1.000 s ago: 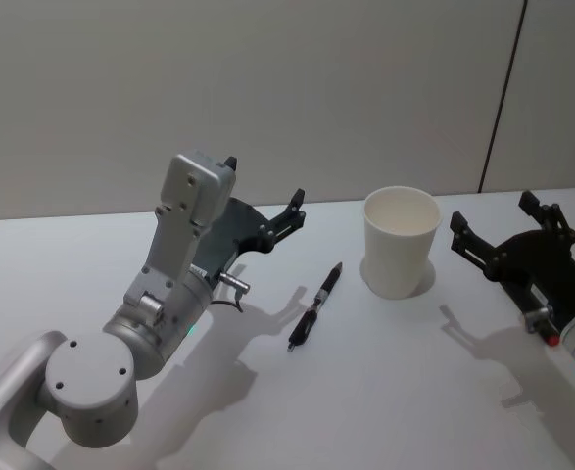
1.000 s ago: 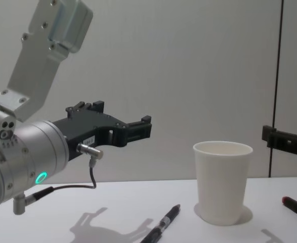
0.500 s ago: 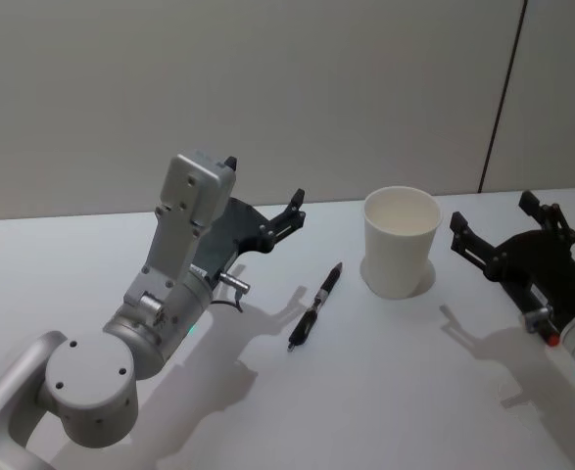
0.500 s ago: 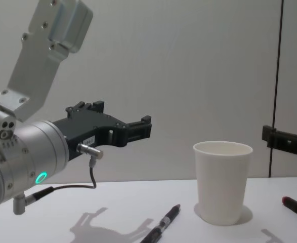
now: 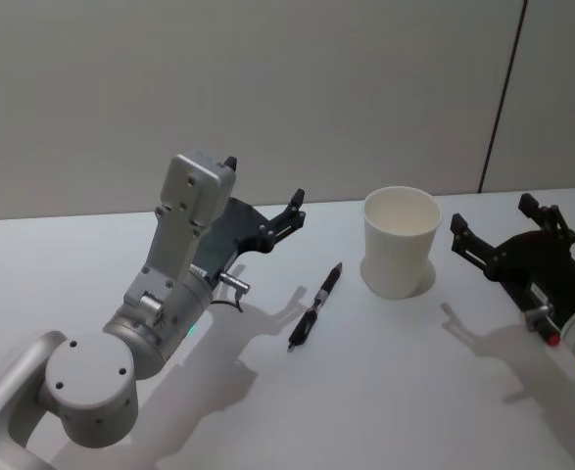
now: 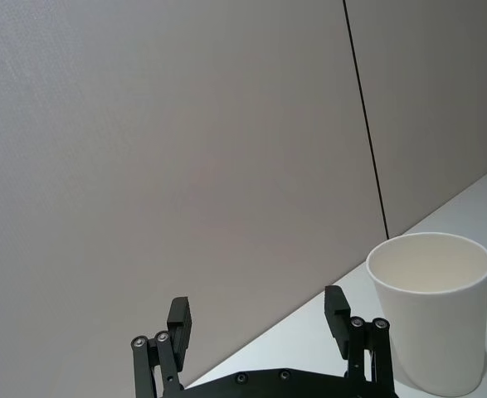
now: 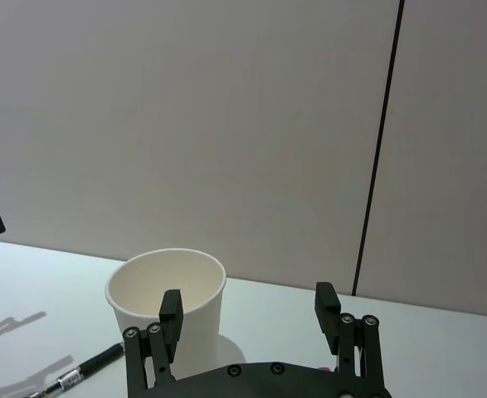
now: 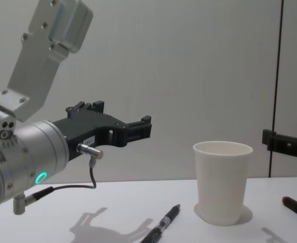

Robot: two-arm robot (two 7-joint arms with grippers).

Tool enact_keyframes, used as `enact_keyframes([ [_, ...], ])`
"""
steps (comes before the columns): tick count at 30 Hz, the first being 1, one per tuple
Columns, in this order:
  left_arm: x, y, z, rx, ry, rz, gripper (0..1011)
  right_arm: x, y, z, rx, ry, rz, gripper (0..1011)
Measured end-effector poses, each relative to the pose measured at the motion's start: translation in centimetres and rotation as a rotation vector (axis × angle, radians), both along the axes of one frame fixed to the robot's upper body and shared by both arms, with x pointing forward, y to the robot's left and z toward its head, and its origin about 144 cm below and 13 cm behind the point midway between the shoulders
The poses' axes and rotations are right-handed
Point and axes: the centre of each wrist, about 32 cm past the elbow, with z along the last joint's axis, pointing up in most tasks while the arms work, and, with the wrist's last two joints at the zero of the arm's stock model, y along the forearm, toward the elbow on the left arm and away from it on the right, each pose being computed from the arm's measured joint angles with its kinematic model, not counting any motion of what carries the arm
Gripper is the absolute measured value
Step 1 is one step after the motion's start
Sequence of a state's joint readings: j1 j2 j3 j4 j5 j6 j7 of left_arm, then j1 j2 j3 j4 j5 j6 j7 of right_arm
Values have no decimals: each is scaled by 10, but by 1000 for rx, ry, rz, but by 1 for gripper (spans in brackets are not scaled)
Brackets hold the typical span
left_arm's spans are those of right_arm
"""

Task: Place the pen into the pen holder.

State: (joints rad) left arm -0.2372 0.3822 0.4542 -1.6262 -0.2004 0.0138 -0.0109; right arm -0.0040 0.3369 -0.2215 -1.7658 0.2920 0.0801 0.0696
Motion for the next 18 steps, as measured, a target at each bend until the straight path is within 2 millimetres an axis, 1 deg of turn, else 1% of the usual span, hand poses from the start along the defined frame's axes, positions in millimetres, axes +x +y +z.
enact_keyframes([
  [9,0,0,0,0,0,0,1001,10,-8,13,-24,85,-13,1001],
  [15,0,0,0,0,0,0,1001,20,-18,27,-62,167,-29,1001],
  [18,0,0,0,0,0,0,1001,30,-25,38,-92,221,-43,1001],
])
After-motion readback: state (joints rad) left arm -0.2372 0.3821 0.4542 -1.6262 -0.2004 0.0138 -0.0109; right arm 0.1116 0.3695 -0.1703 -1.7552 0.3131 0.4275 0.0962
